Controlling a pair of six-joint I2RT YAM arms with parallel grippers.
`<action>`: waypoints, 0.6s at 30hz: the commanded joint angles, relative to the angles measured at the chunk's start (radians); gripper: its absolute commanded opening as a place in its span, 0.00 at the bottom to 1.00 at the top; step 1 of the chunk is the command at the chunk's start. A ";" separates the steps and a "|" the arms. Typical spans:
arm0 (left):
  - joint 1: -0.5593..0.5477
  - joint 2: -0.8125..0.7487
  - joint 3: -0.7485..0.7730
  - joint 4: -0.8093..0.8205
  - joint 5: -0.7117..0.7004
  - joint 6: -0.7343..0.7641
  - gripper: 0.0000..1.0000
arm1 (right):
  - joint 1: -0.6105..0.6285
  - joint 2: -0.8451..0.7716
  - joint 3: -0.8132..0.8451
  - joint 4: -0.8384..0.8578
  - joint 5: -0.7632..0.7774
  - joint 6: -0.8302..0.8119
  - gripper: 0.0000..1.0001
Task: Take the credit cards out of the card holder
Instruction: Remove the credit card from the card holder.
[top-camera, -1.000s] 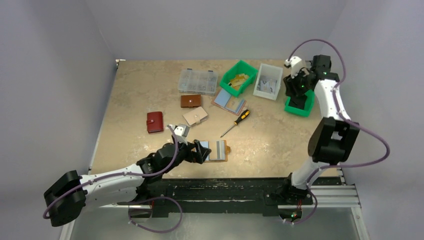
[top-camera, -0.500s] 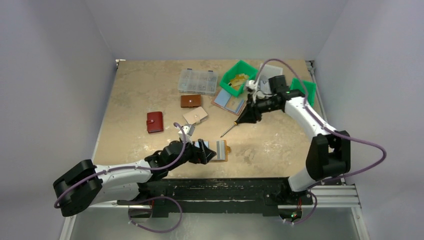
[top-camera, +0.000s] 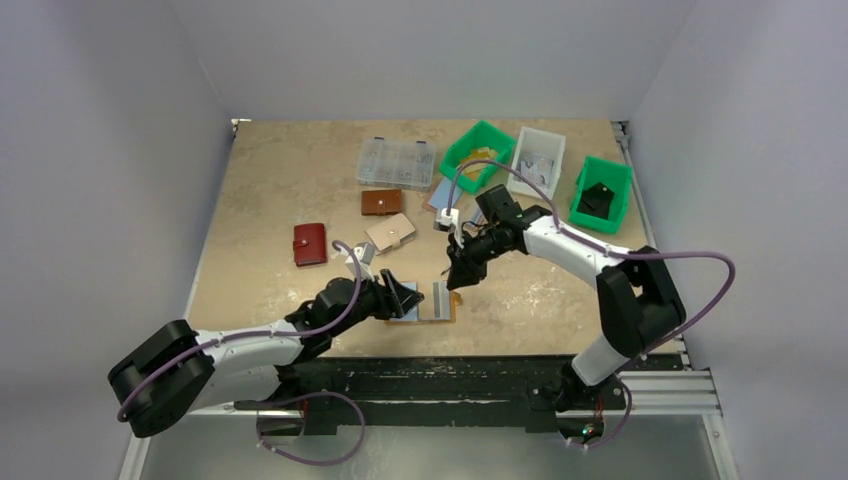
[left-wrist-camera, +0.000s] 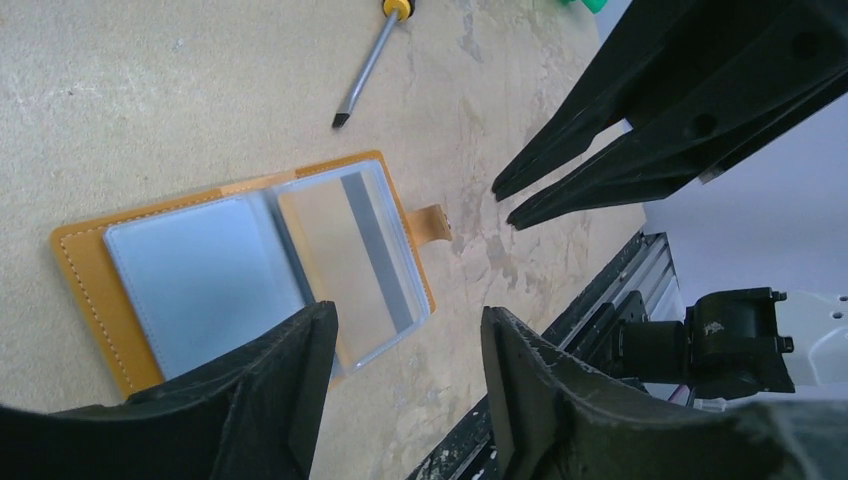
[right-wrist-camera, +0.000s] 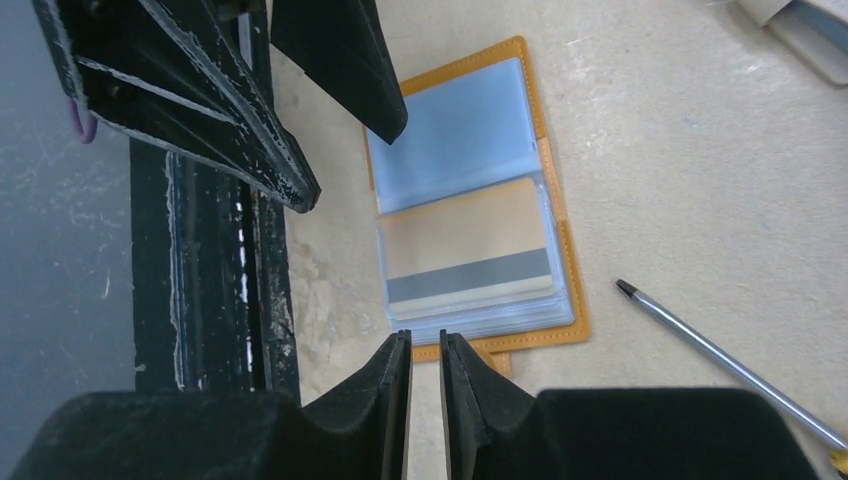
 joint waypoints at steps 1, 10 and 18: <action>0.016 0.033 -0.006 0.101 0.032 -0.025 0.54 | 0.049 0.058 0.016 0.029 0.054 0.018 0.22; 0.023 0.163 0.032 0.136 0.038 -0.026 0.41 | 0.084 0.158 0.045 0.034 0.069 0.073 0.21; 0.024 0.223 0.056 0.121 0.038 -0.014 0.43 | 0.091 0.226 0.064 0.075 0.080 0.156 0.21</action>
